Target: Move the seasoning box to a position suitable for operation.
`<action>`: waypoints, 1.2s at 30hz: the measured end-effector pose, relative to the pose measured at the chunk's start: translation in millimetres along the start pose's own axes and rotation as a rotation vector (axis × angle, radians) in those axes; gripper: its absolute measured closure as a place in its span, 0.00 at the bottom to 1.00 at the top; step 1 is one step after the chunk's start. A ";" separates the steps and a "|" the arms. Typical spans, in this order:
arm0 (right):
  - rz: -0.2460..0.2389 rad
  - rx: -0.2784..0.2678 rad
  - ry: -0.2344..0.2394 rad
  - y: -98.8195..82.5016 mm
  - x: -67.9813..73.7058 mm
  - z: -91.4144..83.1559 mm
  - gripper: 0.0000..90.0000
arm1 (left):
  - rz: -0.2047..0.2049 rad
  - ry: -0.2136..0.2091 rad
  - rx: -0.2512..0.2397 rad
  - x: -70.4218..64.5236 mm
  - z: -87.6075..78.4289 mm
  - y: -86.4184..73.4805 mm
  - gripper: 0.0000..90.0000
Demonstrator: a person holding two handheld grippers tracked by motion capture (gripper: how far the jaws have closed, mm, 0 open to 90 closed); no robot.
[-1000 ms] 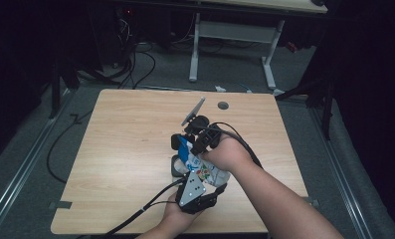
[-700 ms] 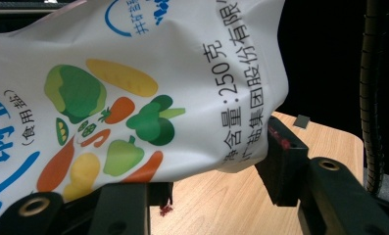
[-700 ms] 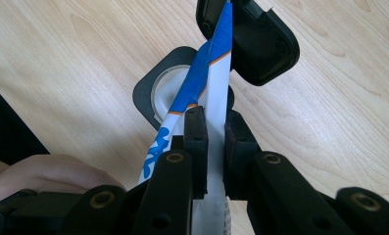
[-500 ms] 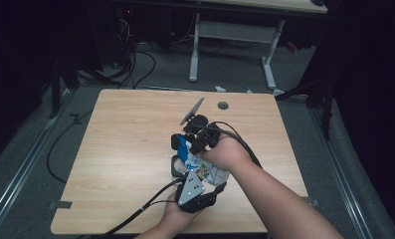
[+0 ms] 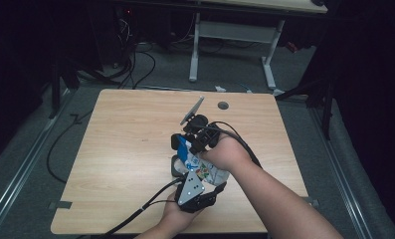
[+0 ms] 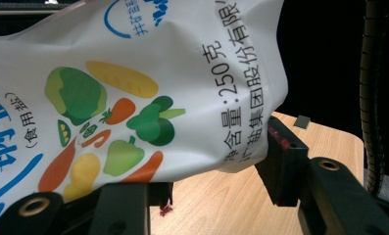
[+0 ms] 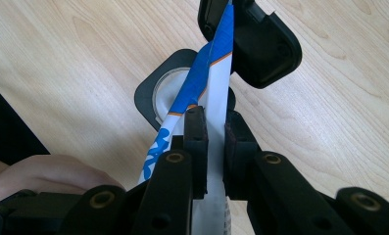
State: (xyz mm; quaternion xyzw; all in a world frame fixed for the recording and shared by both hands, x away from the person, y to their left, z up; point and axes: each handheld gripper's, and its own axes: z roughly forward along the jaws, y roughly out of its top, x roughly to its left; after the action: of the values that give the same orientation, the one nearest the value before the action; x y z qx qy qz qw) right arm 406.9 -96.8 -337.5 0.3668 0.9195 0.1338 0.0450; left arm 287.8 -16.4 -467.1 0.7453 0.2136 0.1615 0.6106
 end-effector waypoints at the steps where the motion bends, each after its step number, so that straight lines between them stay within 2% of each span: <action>1: 0.000 0.000 0.000 0.0 0.0 0.0 0.92 | -0.003 -0.001 0.000 -0.1 0.1 0.0 0.60; 36: -0.011 -0.004 0.004 0.9 -0.5 0.8 0.92 | -0.001 0.004 -0.003 -0.1 -0.6 0.3 0.60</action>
State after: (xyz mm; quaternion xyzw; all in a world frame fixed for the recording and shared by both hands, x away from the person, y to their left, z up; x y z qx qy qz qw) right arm 408.0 -96.4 -338.0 0.3613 0.9214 0.1363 0.0444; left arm 287.4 -16.0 -466.6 0.7440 0.2149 0.1628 0.6113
